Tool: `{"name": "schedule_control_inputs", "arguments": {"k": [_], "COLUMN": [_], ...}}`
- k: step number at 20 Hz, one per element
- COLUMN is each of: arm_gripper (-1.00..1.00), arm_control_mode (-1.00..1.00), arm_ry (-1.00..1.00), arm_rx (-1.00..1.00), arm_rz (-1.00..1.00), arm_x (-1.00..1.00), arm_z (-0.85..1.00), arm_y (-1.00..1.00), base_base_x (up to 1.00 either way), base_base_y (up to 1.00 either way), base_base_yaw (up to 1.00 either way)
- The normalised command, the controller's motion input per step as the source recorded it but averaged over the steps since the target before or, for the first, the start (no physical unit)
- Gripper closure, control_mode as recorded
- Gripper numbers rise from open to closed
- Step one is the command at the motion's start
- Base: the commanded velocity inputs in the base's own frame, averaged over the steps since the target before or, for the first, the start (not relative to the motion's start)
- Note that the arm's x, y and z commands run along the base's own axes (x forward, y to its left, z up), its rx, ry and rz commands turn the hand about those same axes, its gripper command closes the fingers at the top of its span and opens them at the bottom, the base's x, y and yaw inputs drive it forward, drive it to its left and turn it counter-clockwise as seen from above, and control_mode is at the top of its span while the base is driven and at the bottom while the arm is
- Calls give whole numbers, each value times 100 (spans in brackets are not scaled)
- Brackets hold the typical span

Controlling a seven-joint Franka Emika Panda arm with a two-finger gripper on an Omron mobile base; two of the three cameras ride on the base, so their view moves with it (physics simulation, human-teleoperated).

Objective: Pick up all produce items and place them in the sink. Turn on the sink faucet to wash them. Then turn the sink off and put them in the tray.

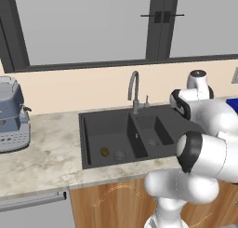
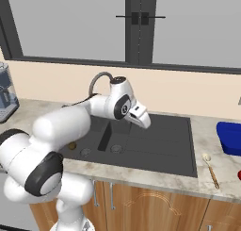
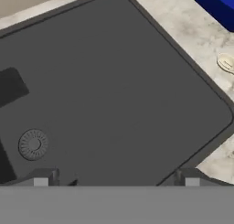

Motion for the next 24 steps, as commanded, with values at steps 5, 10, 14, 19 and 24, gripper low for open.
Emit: {"name": "schedule_control_inputs", "arguments": {"k": [5,10,14,19,24], "arm_gripper": [-100,-100,-100,-100,-100], "arm_control_mode": [-100,-100,-100,-100,-100], "arm_ry": [4,0,0,0,0], "arm_rx": [0,0,9,11,8], "arm_rz": [-19,-17,-10,-10,-8], "arm_x": [-6,-29,-35,-25,-13], "arm_z": [0,0,0,0,0], "arm_y": [-100,-100,-100,-100,-100], "base_base_x": [0,0,0,0,0], "base_base_y": [0,0,0,0,0], "base_base_yaw": [0,0,0,0,0]}}
